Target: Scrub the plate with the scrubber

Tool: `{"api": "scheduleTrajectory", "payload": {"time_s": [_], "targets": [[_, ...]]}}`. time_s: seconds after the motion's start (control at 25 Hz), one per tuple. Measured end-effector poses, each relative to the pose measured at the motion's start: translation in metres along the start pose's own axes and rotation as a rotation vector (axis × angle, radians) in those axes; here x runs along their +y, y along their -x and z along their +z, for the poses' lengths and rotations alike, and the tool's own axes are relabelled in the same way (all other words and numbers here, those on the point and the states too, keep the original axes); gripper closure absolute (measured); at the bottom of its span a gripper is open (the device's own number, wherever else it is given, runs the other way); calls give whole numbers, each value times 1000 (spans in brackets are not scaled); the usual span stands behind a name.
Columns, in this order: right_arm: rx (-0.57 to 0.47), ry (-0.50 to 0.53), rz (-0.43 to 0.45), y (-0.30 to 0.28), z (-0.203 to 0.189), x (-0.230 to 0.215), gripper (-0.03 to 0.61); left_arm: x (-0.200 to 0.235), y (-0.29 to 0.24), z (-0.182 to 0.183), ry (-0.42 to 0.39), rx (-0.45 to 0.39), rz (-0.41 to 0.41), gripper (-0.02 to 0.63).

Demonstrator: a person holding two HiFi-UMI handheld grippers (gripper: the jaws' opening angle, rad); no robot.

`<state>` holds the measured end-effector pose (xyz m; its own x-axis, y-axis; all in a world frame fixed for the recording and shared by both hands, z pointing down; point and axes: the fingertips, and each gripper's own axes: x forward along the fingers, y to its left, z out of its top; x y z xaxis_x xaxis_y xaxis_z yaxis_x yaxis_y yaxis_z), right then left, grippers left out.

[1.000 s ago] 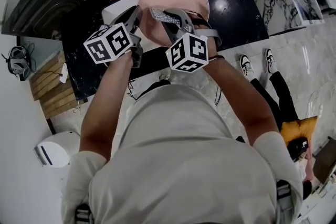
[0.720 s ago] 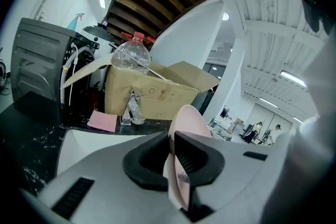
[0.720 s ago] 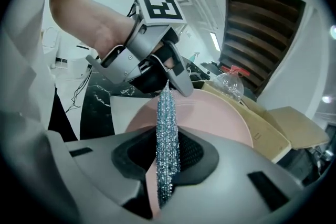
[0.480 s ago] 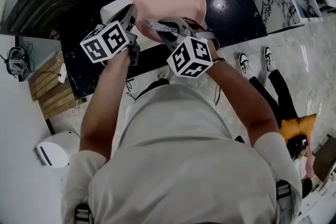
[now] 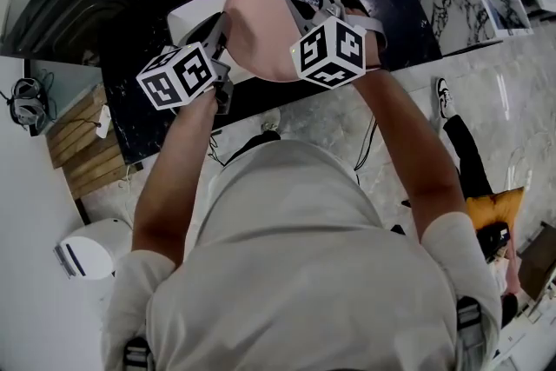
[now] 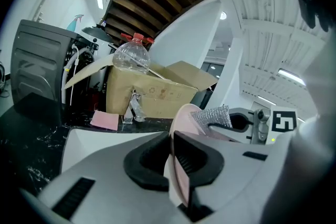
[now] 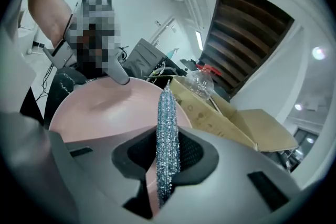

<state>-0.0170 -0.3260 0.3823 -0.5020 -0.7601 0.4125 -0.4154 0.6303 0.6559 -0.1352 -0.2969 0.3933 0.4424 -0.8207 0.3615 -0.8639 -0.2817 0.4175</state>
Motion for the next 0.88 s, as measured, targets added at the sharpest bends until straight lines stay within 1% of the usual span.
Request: {"api": "scheduleTrajectory", "payload": {"time_s": [0.08, 0.2, 0.36, 0.52, 0.72, 0.76, 0.8, 0.88], "targets": [[12, -10, 22, -3, -2, 8, 500, 1, 1, 0, 22, -4, -8, 588], [9, -18, 80, -1, -1, 34, 500, 5, 3, 2, 47, -10, -12, 584], [0, -20, 154, 6, 3, 74, 500, 10, 5, 6, 56, -16, -9, 581], [-9, -26, 214, 14, 7, 103, 500, 13, 6, 7, 57, -21, -3, 580], [-53, -21, 352, 26, 16, 138, 500, 12, 7, 8, 45, -27, -4, 580], [-65, -23, 364, 28, 19, 140, 500, 12, 7, 9, 38, -26, -2, 580], [-72, -29, 357, 30, 20, 136, 500, 12, 8, 9, 31, -25, 0, 580], [-68, -32, 297, 28, 20, 117, 500, 11, 8, 7, 30, -21, -1, 581]]}}
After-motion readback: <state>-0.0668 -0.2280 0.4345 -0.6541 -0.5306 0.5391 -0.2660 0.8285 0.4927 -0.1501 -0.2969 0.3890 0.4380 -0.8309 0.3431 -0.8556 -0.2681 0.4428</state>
